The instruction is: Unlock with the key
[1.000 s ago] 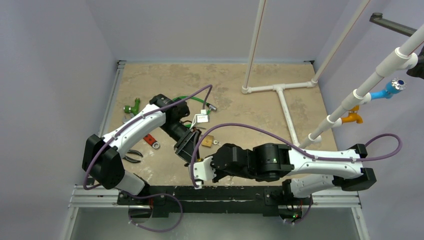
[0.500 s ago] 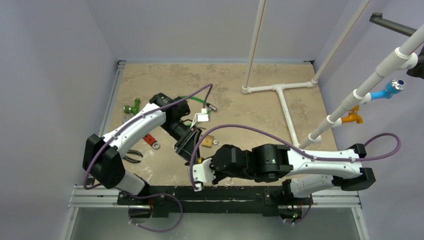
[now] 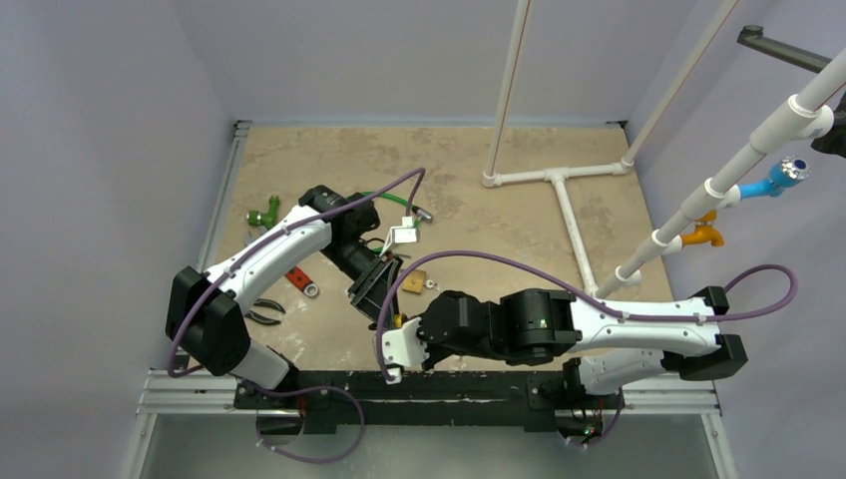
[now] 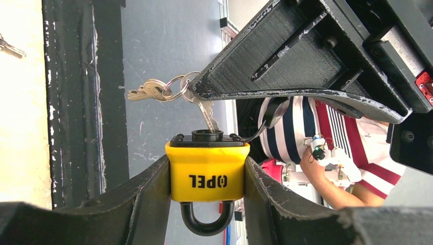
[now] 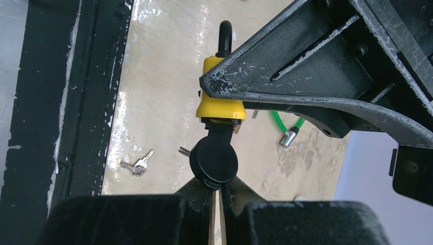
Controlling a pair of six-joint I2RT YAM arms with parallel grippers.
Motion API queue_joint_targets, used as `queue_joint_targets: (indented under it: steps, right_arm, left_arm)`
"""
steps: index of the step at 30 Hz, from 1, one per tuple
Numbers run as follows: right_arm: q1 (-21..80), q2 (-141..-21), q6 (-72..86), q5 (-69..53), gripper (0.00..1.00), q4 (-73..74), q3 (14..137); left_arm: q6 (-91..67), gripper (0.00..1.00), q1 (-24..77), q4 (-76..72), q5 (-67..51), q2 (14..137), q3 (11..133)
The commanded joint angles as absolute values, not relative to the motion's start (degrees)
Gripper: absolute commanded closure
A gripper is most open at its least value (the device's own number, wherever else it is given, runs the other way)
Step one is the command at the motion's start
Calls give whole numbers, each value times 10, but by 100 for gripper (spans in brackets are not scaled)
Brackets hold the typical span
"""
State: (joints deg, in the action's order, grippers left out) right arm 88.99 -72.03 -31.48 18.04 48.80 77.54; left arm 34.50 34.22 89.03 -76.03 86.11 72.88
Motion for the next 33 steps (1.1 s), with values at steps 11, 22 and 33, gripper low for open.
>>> queue_joint_targets:
  steps: [11, 22, 33]
  right_arm:
    - [899, -744, -316, 202, 100, 444, 768]
    - [903, -762, -315, 230, 100, 434, 765]
    - [920, -784, -308, 249, 100, 429, 799]
  left_arm:
    - [335, 100, 346, 1027, -816, 847, 752]
    - [332, 100, 346, 1026, -817, 837, 752]
    - [264, 100, 346, 970, -770, 853, 749]
